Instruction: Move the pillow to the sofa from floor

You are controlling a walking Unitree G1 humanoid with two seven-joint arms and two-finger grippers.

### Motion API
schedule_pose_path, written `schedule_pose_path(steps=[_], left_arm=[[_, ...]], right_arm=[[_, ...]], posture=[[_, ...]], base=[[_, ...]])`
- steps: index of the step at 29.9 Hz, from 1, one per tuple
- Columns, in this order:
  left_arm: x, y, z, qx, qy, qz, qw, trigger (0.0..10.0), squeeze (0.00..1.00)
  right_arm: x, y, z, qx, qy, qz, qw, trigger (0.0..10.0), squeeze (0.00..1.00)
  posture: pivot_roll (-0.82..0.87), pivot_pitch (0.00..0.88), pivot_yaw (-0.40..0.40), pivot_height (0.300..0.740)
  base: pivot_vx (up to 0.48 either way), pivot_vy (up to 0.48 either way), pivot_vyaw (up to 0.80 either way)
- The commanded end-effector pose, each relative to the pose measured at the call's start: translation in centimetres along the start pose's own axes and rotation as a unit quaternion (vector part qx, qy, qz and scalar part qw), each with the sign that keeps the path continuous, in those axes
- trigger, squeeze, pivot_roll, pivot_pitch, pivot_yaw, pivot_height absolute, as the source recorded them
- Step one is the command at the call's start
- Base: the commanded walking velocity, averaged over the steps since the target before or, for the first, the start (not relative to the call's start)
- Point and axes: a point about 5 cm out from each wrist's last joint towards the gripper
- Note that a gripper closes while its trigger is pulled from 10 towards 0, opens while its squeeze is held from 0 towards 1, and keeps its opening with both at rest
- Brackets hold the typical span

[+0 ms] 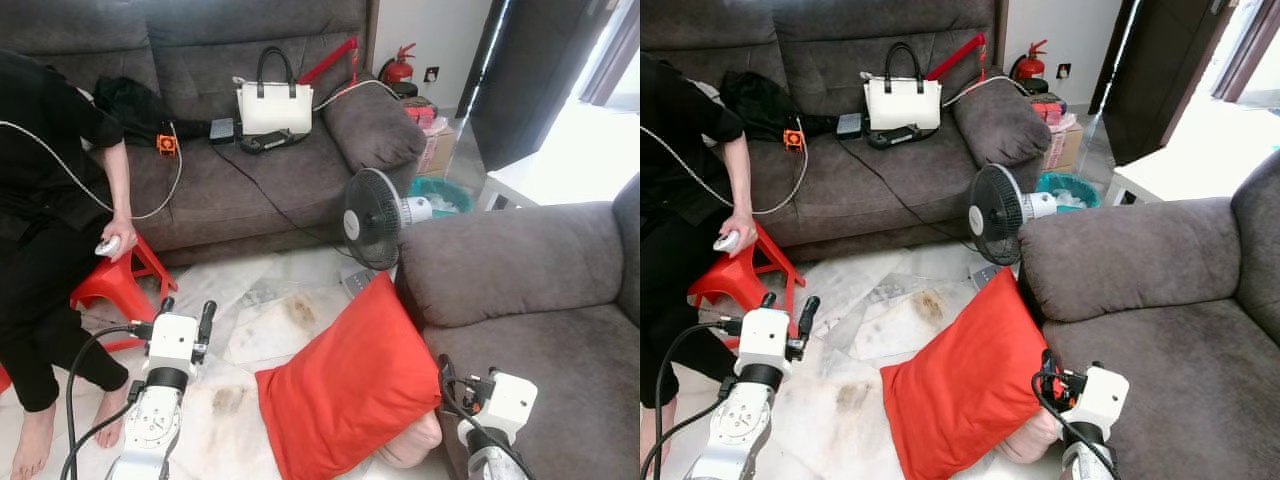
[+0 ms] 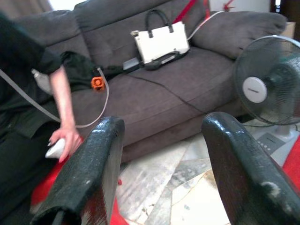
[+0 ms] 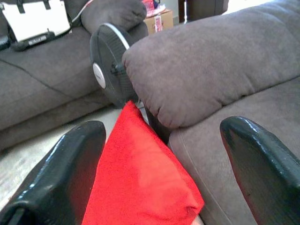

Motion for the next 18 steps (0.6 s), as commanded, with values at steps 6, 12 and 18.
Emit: schedule_pose_path(steps=[6, 12, 18], left_arm=[[-0.65, 0.92, 0.11, -0.002, -0.004, -0.006, 1.000, 10.0, 0.00], [-0.74, 0.94, 0.35, -0.005, -0.003, -0.003, 1.000, 10.0, 0.00], [-0.77, 1.05, 0.48, -0.006, -0.007, -0.003, 1.000, 10.0, 0.00]], right_arm=[[-0.84, 0.28, 1.44, -0.007, 0.011, 0.004, 1.000, 10.0, 0.00], [-1.03, 0.24, 1.54, -0.005, 0.012, 0.007, 1.000, 10.0, 0.00], [-1.22, 0.51, 1.68, -0.009, 0.012, 0.002, 1.000, 10.0, 0.00]], posture=[[0.08, 0.001, -0.011, 0.740], [0.09, 0.005, -0.011, 0.740], [0.09, 0.007, -0.011, 0.740]], base=[[0.341, 0.000, -0.53], [0.355, 0.000, -0.77], [0.280, 0.000, -0.51]])
Point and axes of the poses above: a point about 5 cm out from each wrist's last joint towards the gripper, its own x axis pointing back from the gripper into the wrist, its own y axis along the axis of the wrist's last joint, z = x × y, and after that the axes turned 13 degrees about -x, right-handed
